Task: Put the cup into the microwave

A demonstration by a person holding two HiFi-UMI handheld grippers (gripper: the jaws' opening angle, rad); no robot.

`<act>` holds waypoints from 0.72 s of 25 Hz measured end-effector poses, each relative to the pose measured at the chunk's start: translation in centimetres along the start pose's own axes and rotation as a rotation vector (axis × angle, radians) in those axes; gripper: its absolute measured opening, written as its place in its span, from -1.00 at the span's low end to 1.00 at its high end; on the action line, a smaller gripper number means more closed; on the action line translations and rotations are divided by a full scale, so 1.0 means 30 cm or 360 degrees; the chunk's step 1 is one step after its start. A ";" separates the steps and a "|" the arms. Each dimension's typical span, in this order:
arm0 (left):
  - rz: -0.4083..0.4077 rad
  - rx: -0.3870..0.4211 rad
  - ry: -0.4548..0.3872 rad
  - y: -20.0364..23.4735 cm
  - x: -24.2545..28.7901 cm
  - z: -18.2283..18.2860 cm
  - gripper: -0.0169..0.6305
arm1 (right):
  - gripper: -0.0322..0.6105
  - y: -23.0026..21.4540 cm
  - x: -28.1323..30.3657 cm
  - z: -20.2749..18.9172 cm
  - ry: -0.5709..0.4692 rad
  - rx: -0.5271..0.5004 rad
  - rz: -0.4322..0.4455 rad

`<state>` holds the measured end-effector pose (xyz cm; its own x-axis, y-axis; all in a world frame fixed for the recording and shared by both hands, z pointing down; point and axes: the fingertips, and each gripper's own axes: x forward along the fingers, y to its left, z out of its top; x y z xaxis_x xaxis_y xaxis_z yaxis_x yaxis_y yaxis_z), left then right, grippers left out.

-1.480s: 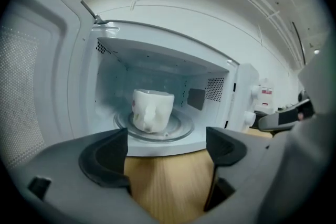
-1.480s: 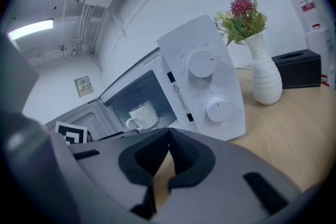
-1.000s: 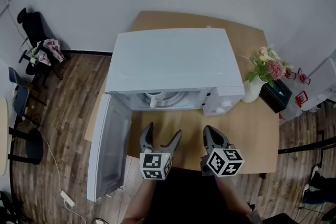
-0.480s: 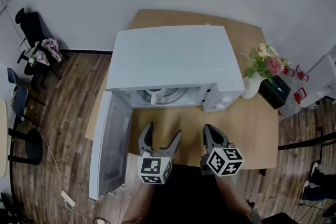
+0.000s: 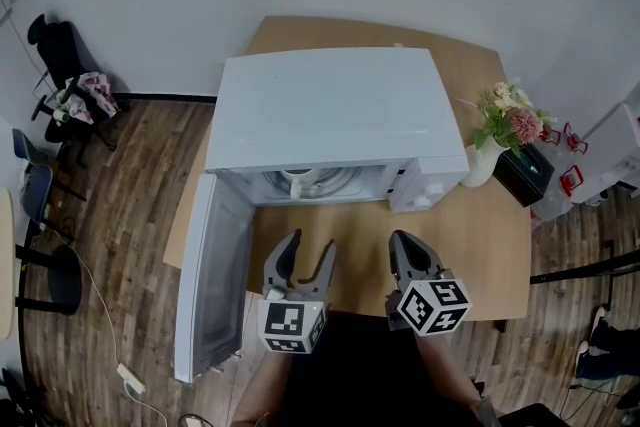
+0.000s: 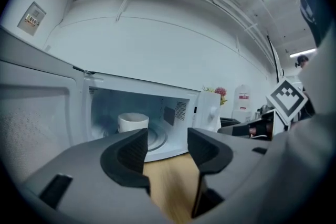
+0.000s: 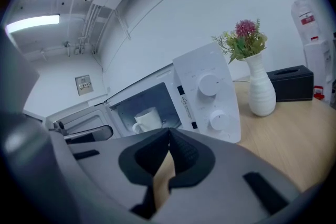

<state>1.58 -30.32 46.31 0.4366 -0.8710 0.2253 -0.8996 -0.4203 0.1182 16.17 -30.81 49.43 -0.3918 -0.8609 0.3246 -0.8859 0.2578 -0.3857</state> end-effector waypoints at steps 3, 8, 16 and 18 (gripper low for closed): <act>-0.0002 -0.0035 0.0015 0.012 -0.002 -0.002 -0.31 | -0.92 0.003 0.004 0.012 0.0003 -0.0020 0.0006; 0.0005 -0.0064 0.0040 0.028 -0.020 0.015 -0.53 | -0.92 0.001 -0.005 0.045 0.0007 -0.0048 -0.0003; -0.0018 -0.0098 0.0068 0.031 -0.049 0.038 -0.82 | -0.92 0.014 -0.024 0.084 0.0001 -0.0085 0.0000; -0.0037 -0.0116 0.0075 0.031 -0.050 0.040 -0.86 | -0.92 0.013 -0.032 0.092 -0.0010 -0.0114 -0.0004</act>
<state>0.09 -29.71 44.93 0.4588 -0.8476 0.2667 -0.8870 -0.4192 0.1936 16.88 -31.11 46.58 -0.3884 -0.8642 0.3200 -0.9024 0.2863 -0.3220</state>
